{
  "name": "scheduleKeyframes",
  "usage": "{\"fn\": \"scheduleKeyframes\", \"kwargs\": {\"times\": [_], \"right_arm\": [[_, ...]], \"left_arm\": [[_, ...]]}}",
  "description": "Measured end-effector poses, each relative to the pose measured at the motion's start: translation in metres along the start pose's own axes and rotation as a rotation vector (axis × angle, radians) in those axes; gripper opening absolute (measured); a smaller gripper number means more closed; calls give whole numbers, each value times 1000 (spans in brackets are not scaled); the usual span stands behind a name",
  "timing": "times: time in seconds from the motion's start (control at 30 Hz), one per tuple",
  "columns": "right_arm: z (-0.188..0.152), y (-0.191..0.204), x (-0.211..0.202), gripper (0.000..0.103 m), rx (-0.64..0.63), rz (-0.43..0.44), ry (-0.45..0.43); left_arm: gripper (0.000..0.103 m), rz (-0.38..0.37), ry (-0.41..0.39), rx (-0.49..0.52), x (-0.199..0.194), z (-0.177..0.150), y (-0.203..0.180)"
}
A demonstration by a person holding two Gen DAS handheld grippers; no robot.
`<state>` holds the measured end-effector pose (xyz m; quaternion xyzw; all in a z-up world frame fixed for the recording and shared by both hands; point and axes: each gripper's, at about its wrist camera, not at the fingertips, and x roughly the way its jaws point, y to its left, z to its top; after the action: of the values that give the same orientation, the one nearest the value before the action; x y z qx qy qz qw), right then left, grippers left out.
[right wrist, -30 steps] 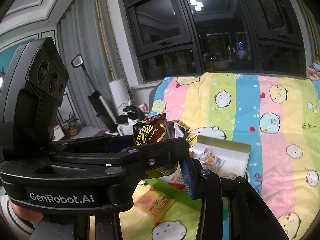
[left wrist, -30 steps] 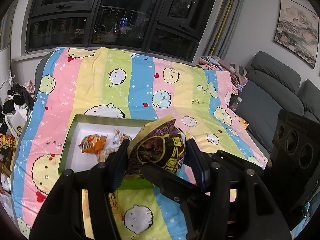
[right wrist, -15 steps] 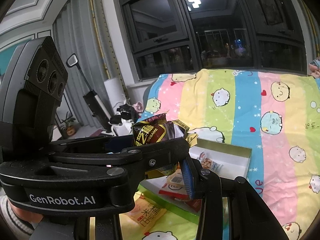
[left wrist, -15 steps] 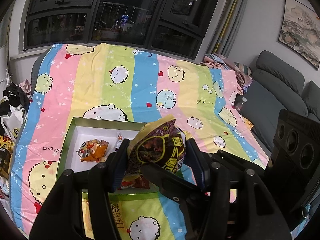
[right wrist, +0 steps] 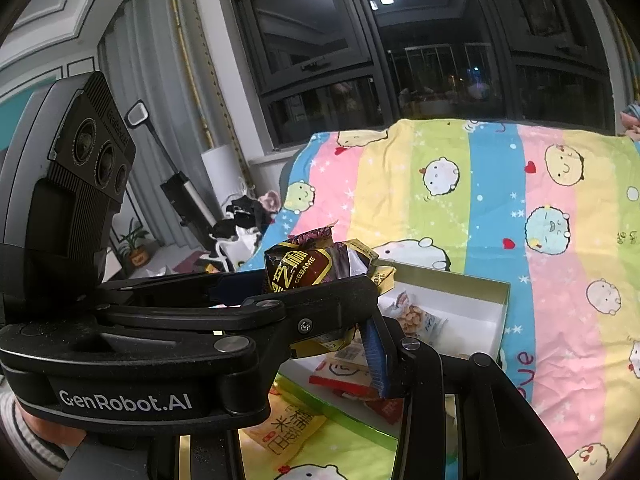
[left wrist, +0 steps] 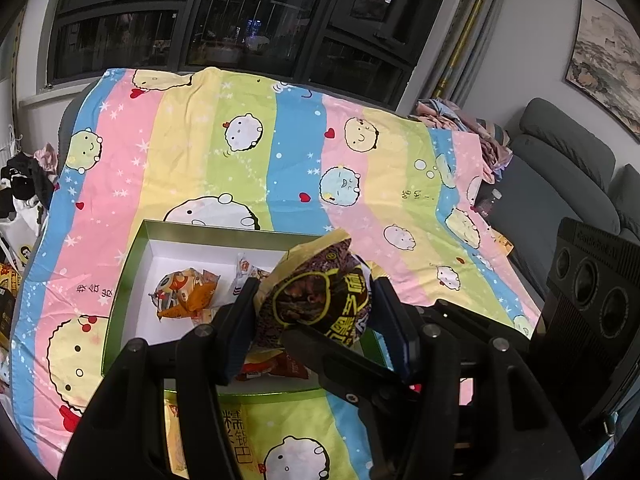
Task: Organize snacks
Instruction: 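Lower the dark snack bag with the left gripper into the green box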
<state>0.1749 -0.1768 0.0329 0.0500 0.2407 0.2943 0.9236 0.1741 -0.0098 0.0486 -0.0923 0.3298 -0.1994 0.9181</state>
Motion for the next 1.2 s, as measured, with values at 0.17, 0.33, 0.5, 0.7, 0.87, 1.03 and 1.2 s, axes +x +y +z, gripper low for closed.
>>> {"fn": "scheduleKeyframes", "kwargs": {"times": [0.17,0.33,0.5,0.7,0.87,1.03,1.2], "right_arm": [[-1,-2,4,42,4,-1,6],[-3,-5,10,42,11,-2,14],[-4,-7,14,42,14,-4,22],[-6,-9,20,42,20,-6,36],[-7,-13,25,42,28,-5,46],[-9,-14,29,42,32,-4,55],[-10,-17,35,42,37,-3,67]], "left_arm": [[57,0,6,-3,5,0,4],[57,2,15,-7,11,-1,6],[57,2,23,-10,16,-1,10],[57,2,33,-17,24,-2,13],[57,3,46,-23,30,-2,18],[57,3,54,-30,35,-3,21],[57,2,64,-39,41,-4,25]]}}
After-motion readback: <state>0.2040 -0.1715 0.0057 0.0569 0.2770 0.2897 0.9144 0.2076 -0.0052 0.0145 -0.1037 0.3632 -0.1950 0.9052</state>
